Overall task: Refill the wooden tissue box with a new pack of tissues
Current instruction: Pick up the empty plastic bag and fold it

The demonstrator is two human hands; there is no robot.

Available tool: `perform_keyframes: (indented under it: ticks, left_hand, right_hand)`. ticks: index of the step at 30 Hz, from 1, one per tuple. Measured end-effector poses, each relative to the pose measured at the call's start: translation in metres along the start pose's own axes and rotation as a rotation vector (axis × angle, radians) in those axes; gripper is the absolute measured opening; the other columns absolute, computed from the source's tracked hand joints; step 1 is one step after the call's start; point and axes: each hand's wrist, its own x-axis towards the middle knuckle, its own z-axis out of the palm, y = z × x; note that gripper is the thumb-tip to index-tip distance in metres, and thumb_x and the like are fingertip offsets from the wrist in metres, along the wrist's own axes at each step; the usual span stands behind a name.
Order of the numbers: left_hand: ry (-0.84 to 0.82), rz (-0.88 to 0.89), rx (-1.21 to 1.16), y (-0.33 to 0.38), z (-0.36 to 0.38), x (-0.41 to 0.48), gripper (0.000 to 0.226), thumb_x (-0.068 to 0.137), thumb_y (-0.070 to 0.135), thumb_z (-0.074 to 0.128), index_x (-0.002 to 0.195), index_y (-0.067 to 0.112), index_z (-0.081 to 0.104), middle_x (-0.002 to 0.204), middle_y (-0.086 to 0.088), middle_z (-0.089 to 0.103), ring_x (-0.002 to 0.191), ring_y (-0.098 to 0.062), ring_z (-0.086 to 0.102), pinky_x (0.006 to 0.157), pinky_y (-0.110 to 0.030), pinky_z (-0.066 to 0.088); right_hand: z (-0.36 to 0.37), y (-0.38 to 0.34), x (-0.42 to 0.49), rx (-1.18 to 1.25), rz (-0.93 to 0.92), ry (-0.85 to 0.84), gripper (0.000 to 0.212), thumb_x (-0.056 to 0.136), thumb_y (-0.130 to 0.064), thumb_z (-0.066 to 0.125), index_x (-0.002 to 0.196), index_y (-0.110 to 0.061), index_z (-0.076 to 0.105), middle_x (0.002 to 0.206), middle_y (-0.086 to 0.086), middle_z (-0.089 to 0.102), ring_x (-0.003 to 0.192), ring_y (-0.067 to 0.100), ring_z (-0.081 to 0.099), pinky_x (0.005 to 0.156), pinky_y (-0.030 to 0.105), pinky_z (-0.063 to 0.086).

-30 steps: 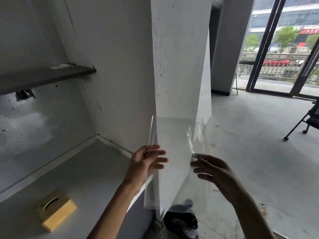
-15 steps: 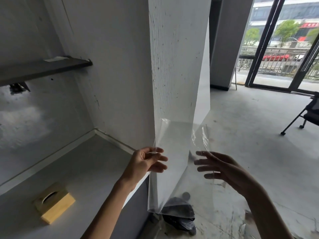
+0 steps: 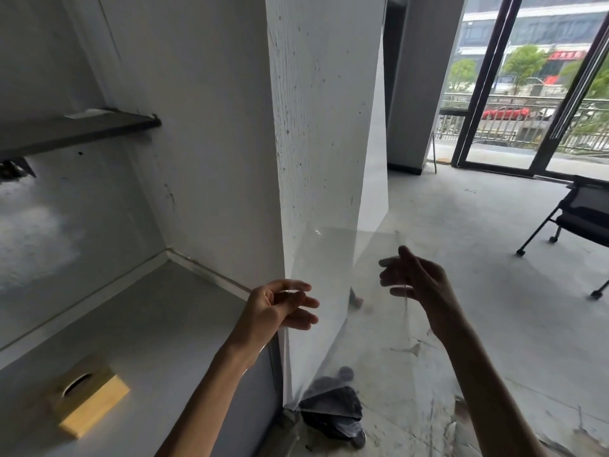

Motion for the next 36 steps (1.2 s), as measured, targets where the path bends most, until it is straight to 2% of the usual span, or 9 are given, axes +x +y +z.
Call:
perform_keyframes:
  ticks: [3, 6, 8, 12, 18, 22, 26, 33, 36]
  left_hand:
    - [-0.016, -0.005, 0.001, 0.001, -0.001, -0.005, 0.017, 0.093, 0.006, 0.059, 0.107, 0.005, 0.068, 0.095, -0.018, 0.075, 0.076, -0.035, 0.073, 0.066, -0.034, 0.061]
    - [-0.046, -0.001, 0.007, 0.002, 0.001, -0.01, 0.017, 0.093, 0.006, 0.058, 0.107, 0.004, 0.067, 0.094, -0.019, 0.075, 0.075, -0.034, 0.073, 0.067, -0.034, 0.061]
    - [-0.038, 0.009, -0.002, 0.002, 0.004, -0.012, 0.018, 0.094, 0.005, 0.056, 0.108, 0.003, 0.067, 0.094, -0.018, 0.075, 0.074, -0.032, 0.073, 0.066, -0.033, 0.061]
    - [0.027, 0.03, -0.052, 0.0, 0.004, -0.016, 0.018, 0.094, 0.005, 0.055, 0.109, 0.004, 0.066, 0.096, -0.017, 0.075, 0.078, -0.033, 0.073, 0.068, -0.033, 0.061]
    - [0.031, 0.021, -0.069, -0.004, 0.008, -0.019, 0.018, 0.094, 0.004, 0.055, 0.109, 0.002, 0.066, 0.098, -0.02, 0.074, 0.079, -0.036, 0.073, 0.07, -0.035, 0.061]
    - [0.085, 0.032, -0.078, -0.005, 0.011, -0.018, 0.018, 0.094, 0.005, 0.057, 0.108, 0.002, 0.066, 0.097, -0.019, 0.075, 0.078, -0.036, 0.073, 0.068, -0.034, 0.061]
    - [0.089, 0.02, -0.079, -0.006, 0.012, -0.018, 0.018, 0.093, 0.005, 0.057, 0.108, 0.002, 0.066, 0.097, -0.02, 0.075, 0.077, -0.035, 0.073, 0.068, -0.034, 0.061]
    - [0.072, 0.014, -0.041, -0.007, 0.018, -0.013, 0.018, 0.093, 0.002, 0.055, 0.107, 0.001, 0.066, 0.097, -0.019, 0.074, 0.079, -0.035, 0.073, 0.069, -0.033, 0.06]
    - [-0.011, -0.025, -0.034, -0.008, 0.021, -0.01, 0.025, 0.094, 0.007, 0.056, 0.119, 0.006, 0.06, 0.108, -0.016, 0.073, 0.088, -0.032, 0.073, 0.08, -0.039, 0.06]
  right_hand:
    - [-0.001, -0.002, 0.005, -0.116, -0.108, 0.097, 0.043, 0.097, -0.036, 0.053, 0.076, -0.004, 0.072, 0.059, 0.01, 0.067, 0.057, 0.015, 0.061, 0.059, 0.031, 0.048]
    - [0.001, 0.0, 0.009, -0.207, -0.133, 0.187, 0.053, 0.1, -0.033, 0.049, 0.061, -0.004, 0.069, 0.046, 0.009, 0.062, 0.048, 0.019, 0.054, 0.056, 0.032, 0.044]
    - [0.001, -0.002, 0.006, -0.102, -0.1, 0.18, 0.057, 0.101, -0.038, 0.044, 0.066, -0.001, 0.07, 0.05, 0.01, 0.063, 0.052, 0.024, 0.058, 0.056, 0.032, 0.046]
    - [-0.003, -0.005, -0.005, -0.035, 0.018, -0.043, 0.045, 0.096, -0.045, 0.048, 0.095, -0.008, 0.073, 0.074, 0.01, 0.07, 0.062, 0.016, 0.066, 0.057, 0.027, 0.049]
    - [-0.002, 0.009, -0.011, -0.049, -0.057, 0.067, 0.035, 0.098, -0.032, 0.051, 0.096, -0.005, 0.073, 0.063, 0.004, 0.069, 0.054, 0.014, 0.063, 0.051, 0.024, 0.047]
    - [-0.007, 0.006, -0.018, 0.013, 0.033, -0.047, 0.032, 0.097, -0.035, 0.052, 0.104, -0.01, 0.07, 0.082, 0.011, 0.073, 0.068, 0.019, 0.068, 0.059, 0.028, 0.052]
    - [-0.014, 0.006, -0.022, -0.012, 0.048, -0.074, 0.02, 0.088, -0.021, 0.068, 0.099, -0.006, 0.071, 0.076, 0.01, 0.072, 0.068, 0.02, 0.066, 0.059, 0.026, 0.056]
    - [-0.031, 0.002, -0.028, 0.142, 0.181, -0.189, 0.016, 0.091, -0.022, 0.064, 0.101, -0.01, 0.067, 0.081, 0.004, 0.067, 0.072, 0.014, 0.064, 0.067, 0.026, 0.054]
    - [-0.031, -0.001, -0.029, 0.149, 0.146, -0.142, 0.017, 0.091, -0.022, 0.063, 0.102, -0.008, 0.066, 0.076, 0.003, 0.064, 0.07, 0.015, 0.063, 0.066, 0.027, 0.056]
